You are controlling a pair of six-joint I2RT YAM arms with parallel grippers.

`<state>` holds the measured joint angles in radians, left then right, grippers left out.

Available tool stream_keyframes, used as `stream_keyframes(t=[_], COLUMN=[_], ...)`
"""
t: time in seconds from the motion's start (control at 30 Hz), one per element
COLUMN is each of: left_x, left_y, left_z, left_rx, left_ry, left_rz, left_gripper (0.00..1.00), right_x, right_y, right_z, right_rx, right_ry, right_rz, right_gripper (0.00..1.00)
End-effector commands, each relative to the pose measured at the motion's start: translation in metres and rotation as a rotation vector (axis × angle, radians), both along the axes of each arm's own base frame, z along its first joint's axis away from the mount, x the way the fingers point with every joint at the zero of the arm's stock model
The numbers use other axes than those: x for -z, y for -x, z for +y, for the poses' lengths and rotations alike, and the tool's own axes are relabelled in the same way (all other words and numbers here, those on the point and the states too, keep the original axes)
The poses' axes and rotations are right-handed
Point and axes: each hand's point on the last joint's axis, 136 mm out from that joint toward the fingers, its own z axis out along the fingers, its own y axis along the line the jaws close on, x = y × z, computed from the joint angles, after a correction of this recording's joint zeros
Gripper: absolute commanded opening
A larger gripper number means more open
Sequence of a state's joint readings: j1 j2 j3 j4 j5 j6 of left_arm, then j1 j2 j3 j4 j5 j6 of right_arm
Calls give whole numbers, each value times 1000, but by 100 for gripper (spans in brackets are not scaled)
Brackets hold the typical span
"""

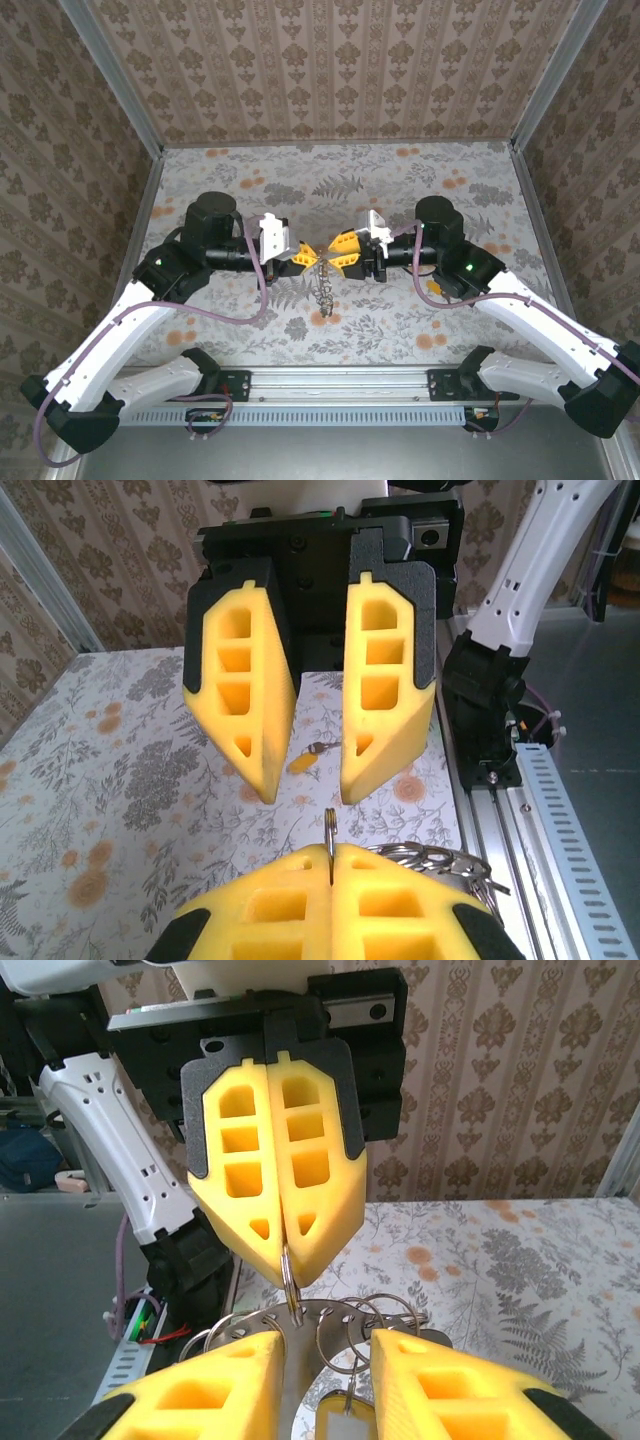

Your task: Put the keys on the keyring

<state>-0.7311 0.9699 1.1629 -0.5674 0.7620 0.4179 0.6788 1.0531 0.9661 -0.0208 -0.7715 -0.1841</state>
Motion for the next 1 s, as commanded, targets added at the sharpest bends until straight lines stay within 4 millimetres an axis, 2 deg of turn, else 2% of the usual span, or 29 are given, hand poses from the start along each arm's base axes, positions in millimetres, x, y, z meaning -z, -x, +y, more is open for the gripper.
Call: stream_keyframes(t=[0.0, 0.57, 0.73, 0.87, 0.97], left_x=[-4, 1, 1, 0, 0], left_y=[0, -4, -2, -2, -3], left_z=[0, -10, -10, -10, -10], left_rx=[9, 25, 31, 30, 26], left_ry=[-23, -35, -36, -34, -32], left_rz=[-51, -27, -25, -26, -23], left_gripper=[0, 0, 0, 0, 0], right_x=[3, 20, 20, 22, 23], right_y=[7, 5, 3, 3, 3], right_z=[3, 9, 12, 13, 11], right_rx=[-47, -54, -56, -56, -48], right_ry=[-1, 51, 54, 69, 74], right_rz=[13, 22, 9, 5, -6], right_gripper=[31, 29, 11, 0, 0])
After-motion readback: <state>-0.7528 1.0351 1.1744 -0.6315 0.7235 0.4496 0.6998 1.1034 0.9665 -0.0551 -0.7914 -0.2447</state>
